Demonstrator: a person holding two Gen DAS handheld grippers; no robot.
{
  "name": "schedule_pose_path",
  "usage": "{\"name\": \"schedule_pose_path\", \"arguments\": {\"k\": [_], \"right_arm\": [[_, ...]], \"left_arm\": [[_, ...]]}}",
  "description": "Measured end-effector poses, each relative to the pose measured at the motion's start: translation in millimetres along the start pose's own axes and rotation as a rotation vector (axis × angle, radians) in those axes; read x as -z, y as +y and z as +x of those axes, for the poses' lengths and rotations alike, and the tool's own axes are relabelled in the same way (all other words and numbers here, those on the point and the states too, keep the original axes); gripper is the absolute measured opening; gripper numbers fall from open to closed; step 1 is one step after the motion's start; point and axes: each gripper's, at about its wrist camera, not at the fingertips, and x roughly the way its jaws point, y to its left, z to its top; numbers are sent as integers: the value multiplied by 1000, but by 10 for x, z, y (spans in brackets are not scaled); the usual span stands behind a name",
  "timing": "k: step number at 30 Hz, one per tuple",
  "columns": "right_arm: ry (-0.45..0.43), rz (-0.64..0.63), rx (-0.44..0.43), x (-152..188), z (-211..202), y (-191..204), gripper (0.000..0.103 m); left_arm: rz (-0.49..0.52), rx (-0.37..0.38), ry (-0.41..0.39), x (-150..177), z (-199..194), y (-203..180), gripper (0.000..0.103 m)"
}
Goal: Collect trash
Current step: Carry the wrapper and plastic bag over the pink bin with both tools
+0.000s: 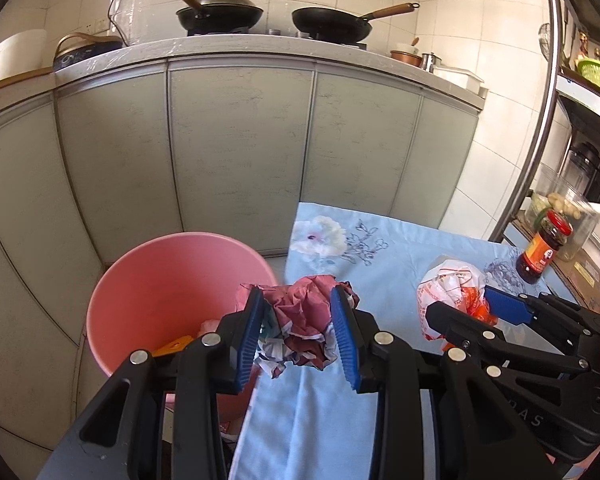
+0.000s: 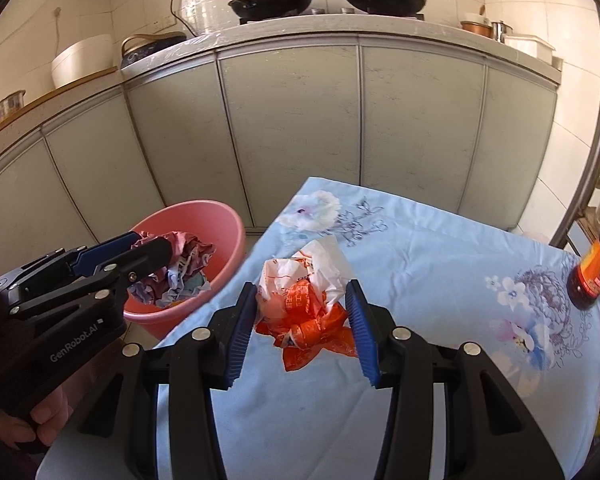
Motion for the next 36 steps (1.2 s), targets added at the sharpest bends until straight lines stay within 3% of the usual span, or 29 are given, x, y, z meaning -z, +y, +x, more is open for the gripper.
{"name": "schedule_pose_path", "arguments": {"k": [21, 36], "right_arm": [[-44, -107, -59, -299, 159, 557, 46], [-13, -172, -132, -476, 544, 962, 46]], "left_arm": [[-90, -76, -24, -28, -23, 573, 35], [-163, -157, 8, -34, 262, 1033, 35]]}}
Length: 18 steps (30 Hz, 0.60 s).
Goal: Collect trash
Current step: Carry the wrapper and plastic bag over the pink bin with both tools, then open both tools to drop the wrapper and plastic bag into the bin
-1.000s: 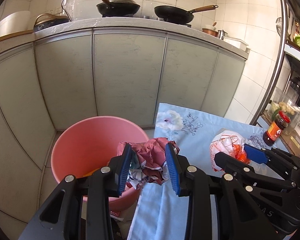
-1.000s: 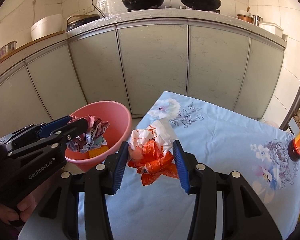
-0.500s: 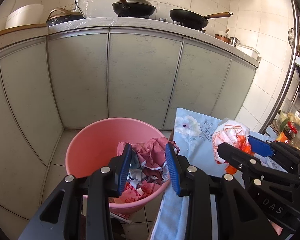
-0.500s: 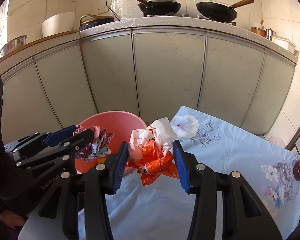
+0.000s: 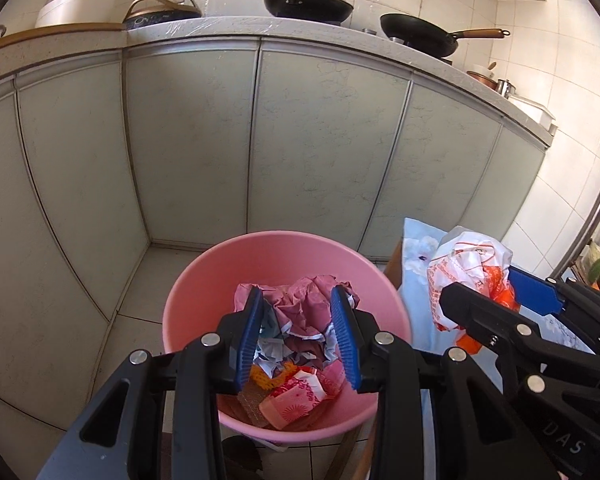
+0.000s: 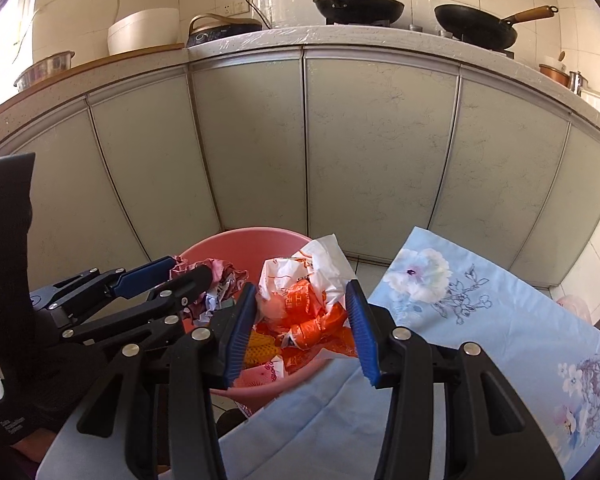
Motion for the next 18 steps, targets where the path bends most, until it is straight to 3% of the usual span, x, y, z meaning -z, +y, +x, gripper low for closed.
{"name": "schedule_pose_path", "arguments": {"k": [18], "right_arm": [[80, -2, -23, -70, 592, -5, 47]], "left_arm": [[-21, -65, 51, 11, 497, 239, 38]]}}
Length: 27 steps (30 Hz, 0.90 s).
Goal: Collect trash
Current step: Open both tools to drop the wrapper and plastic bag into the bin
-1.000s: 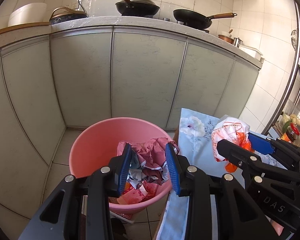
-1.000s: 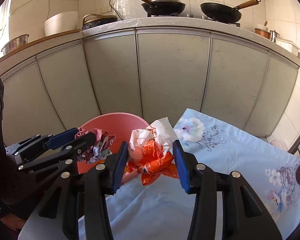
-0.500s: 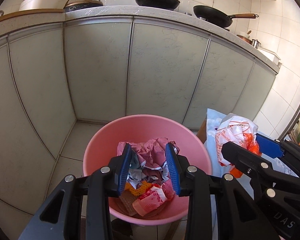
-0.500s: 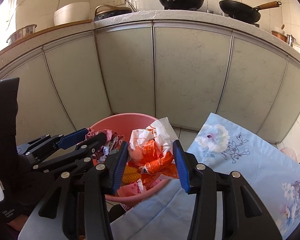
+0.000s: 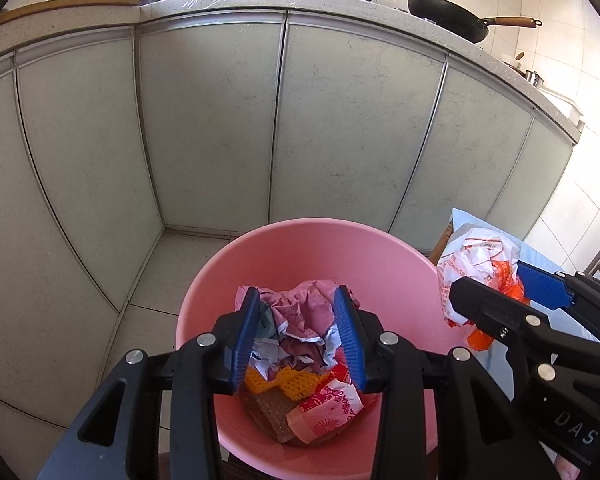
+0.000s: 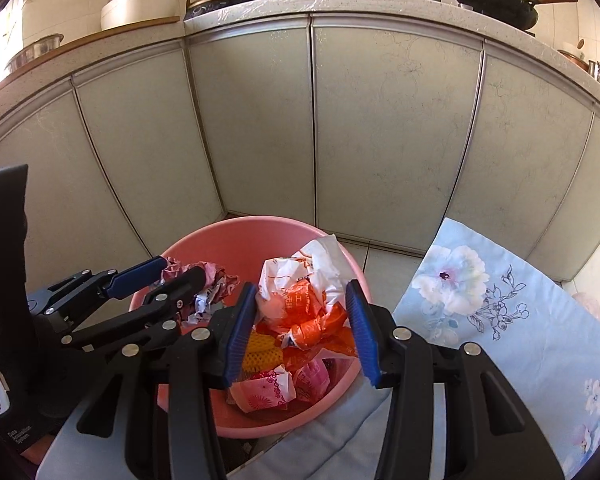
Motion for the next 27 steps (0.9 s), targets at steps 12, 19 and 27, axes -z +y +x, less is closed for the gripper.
{"name": "schedule_pose_path", "arguments": {"k": [12, 19, 27], "right_arm": [[45, 31, -30, -34, 169, -97, 48], [50, 39, -41, -47, 183, -144, 48], [40, 42, -62, -66, 155, -170, 48]], "left_arm": [[-4, -9, 3, -35, 110, 5, 54], [-10, -17, 3, -55, 128, 12, 65], [-4, -17, 3, -33, 122, 19, 69]]}}
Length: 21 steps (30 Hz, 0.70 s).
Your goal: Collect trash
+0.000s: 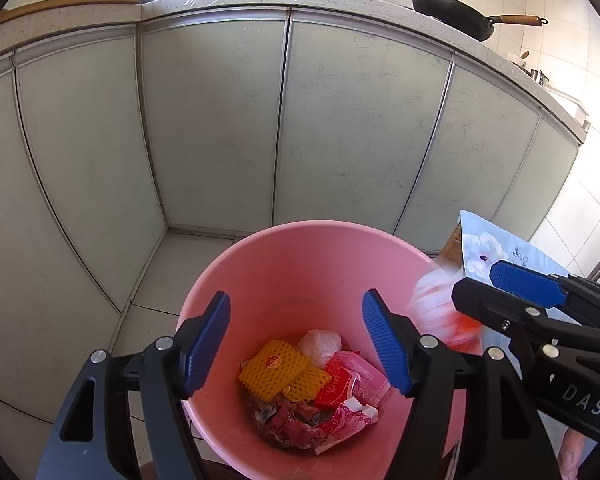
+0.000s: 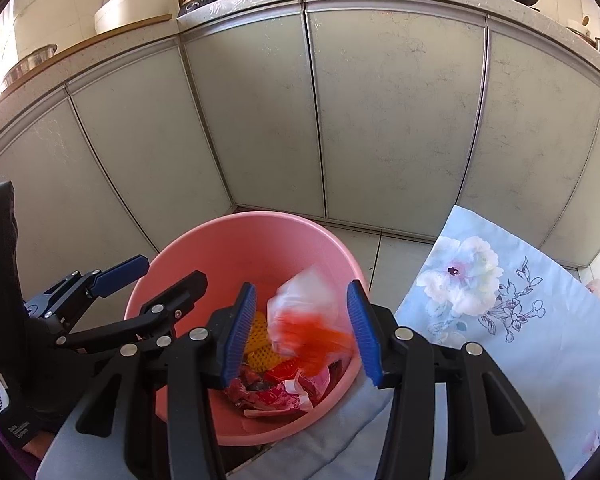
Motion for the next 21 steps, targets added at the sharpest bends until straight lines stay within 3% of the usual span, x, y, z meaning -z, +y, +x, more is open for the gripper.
{"name": "schedule_pose_path", "arguments": {"k": [21], "right_arm": [[-72, 9, 17, 118, -408, -46, 49]], "left_arm": [[19, 15, -45, -32, -274, -54, 81]]}}
